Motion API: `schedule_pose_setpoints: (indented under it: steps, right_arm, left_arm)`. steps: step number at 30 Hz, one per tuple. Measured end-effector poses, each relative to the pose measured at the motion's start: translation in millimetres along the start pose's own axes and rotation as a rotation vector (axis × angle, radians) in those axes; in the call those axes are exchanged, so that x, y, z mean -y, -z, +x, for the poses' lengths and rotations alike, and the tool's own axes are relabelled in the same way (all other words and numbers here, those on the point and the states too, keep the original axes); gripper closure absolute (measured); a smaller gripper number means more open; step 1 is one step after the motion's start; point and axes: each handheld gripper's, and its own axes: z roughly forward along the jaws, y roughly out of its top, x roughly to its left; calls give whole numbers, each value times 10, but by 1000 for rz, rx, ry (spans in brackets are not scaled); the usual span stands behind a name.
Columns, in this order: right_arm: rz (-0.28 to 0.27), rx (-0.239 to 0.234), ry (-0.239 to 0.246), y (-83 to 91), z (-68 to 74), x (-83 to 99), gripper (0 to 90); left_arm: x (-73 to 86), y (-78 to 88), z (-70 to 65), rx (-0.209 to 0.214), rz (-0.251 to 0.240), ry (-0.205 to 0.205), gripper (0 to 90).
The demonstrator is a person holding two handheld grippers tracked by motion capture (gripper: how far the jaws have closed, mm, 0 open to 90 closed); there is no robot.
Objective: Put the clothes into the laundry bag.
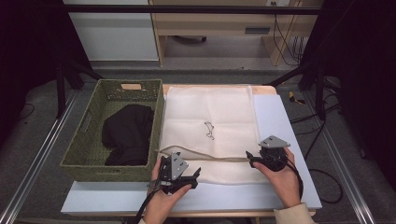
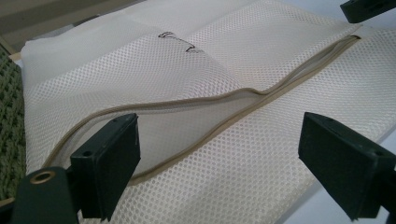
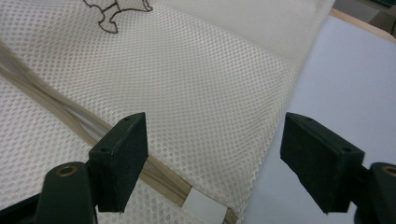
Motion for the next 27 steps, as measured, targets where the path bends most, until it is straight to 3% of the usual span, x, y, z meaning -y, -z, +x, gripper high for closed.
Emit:
schedule_pose_setpoints:
  steps: [2,8,9,16,18,27]
  right_arm:
    - [6,-19,9,-2,9,0,238]
    - [11,-38,54,6,77,-24,333]
    - [6,-48,82,16,116,-43,386]
    - [14,-96,171,35,269,-131,496]
    - [24,-137,209,-1,341,-179,547]
    - [-1,-287,274,-173,583,-354,690]
  left_arm:
    - [-8,-1,-8,-1,7,-24,127]
    - [9,-4,7,0,18,-29,129]
    - [13,5,15,-5,19,-30,133]
    - [24,15,17,2,27,-22,138]
    - [28,6,11,5,36,-35,147]
    - [51,-51,-50,13,63,-55,175]
